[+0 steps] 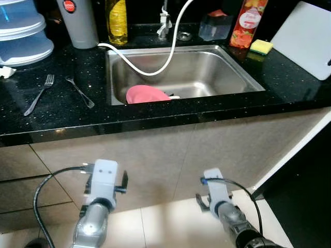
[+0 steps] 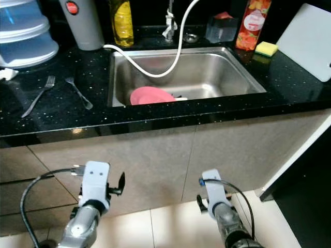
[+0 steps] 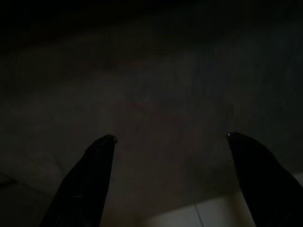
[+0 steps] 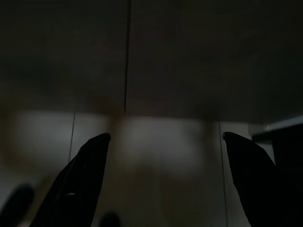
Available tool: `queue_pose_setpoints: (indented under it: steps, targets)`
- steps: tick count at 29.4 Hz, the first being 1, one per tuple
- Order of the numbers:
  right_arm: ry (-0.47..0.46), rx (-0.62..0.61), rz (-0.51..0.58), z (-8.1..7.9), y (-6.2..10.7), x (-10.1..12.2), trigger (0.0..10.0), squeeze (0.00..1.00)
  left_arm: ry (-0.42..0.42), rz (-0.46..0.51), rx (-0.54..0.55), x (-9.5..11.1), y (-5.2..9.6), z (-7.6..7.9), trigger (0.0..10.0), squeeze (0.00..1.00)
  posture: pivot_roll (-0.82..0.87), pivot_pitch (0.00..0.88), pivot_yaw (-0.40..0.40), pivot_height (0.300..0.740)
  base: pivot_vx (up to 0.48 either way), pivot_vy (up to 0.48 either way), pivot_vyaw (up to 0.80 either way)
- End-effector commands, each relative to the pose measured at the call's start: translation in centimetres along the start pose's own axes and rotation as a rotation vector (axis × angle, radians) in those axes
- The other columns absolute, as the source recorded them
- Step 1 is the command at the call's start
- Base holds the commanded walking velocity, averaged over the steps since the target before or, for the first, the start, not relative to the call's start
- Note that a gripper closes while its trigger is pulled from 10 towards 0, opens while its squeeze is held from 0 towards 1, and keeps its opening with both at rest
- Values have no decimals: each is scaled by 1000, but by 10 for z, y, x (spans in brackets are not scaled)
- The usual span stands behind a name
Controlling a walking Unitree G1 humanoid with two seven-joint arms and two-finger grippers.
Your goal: Kitchen organization
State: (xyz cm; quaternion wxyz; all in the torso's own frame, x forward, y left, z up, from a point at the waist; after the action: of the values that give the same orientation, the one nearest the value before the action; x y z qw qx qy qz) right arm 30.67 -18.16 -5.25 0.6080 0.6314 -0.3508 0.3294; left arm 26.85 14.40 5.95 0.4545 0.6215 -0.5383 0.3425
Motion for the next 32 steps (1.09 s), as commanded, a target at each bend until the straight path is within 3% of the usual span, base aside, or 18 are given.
queue_pose_setpoints:
  steps: [1,5,8,10,11,14,15,16,17,18,19,22,24,25,27,31,32]
  targets:
    - [-36,-10,76,0,-2,19,10000,0,-18,11,-4,4,4,2,10000,0,199,0,-34,740,0,0,0]
    - [-89,-8,182,-4,0,40,10000,0,-52,67,-23,18,11,-2,10000,0,199,0,-26,740,0,0,0]
    - [-110,-10,222,-5,4,43,10000,0,-69,92,-38,25,18,-5,10000,0,206,0,-23,740,0,0,0]
    - [-128,-22,305,-2,18,53,10000,0,-117,134,-69,33,32,-7,10000,0,209,0,-19,740,0,0,0]
    - [-128,-22,305,-2,18,53,10000,0,-117,134,-69,33,32,-7,10000,0,209,0,-19,740,0,0,0]
    - [-153,-28,462,2,41,94,10000,0,-100,197,-35,52,41,-20,10000,0,199,0,-15,740,0,0,0]
    - [-153,-28,462,2,41,94,10000,0,-100,197,-35,52,41,-20,10000,0,199,0,-15,740,0,0,0]
    - [-145,-31,581,3,54,132,10000,0,-103,244,-6,67,41,-30,10000,0,195,0,-13,740,0,0,0]
    - [-145,-31,581,3,54,132,10000,0,-103,244,-6,67,41,-30,10000,0,195,0,-13,740,0,0,0]
    - [-137,-28,698,3,68,171,10000,0,-100,293,19,84,39,-39,10000,0,189,0,-16,740,0,0,0]
    - [-137,-28,698,3,68,171,10000,0,-100,293,19,84,39,-39,10000,0,189,0,-16,740,0,0,0]
    - [-138,-29,823,3,86,222,10000,0,-77,358,41,110,34,-49,10000,0,171,0,-19,740,0,0,0]
    - [-138,-29,823,3,86,222,10000,0,-77,358,41,110,34,-49,10000,0,171,0,-19,740,0,0,0]
    - [-145,-26,852,3,91,234,10000,0,-70,367,43,116,32,-51,10000,0,164,0,-19,740,0,0,0]
    - [-162,37,939,-11,109,273,10000,0,-61,382,61,131,25,-57,10000,0,149,0,-13,740,0,0,0]
    - [-170,111,954,-28,118,294,10000,0,-52,391,79,140,19,-62,10000,0,144,0,-12,740,0,0,0]
    - [-192,159,925,-39,115,296,10000,0,-42,395,103,144,15,-67,10000,0,151,0,-15,740,0,0,0]
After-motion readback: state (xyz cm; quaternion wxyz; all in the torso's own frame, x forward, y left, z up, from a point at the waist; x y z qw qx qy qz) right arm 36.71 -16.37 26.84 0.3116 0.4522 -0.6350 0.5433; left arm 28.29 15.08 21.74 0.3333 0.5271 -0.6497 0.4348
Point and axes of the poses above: a point about 5 cm out from each wrist's last joint towards the gripper, its own y axis pointing back from the gripper into the wrist, its own x axis along the axis of the wrist's last joint, z = x × y, the point moved 5 cm from there along -y, pointing out of the wrist towards the gripper, and after that the axes turned 14 degrees about -y, right-handed, at the moved point
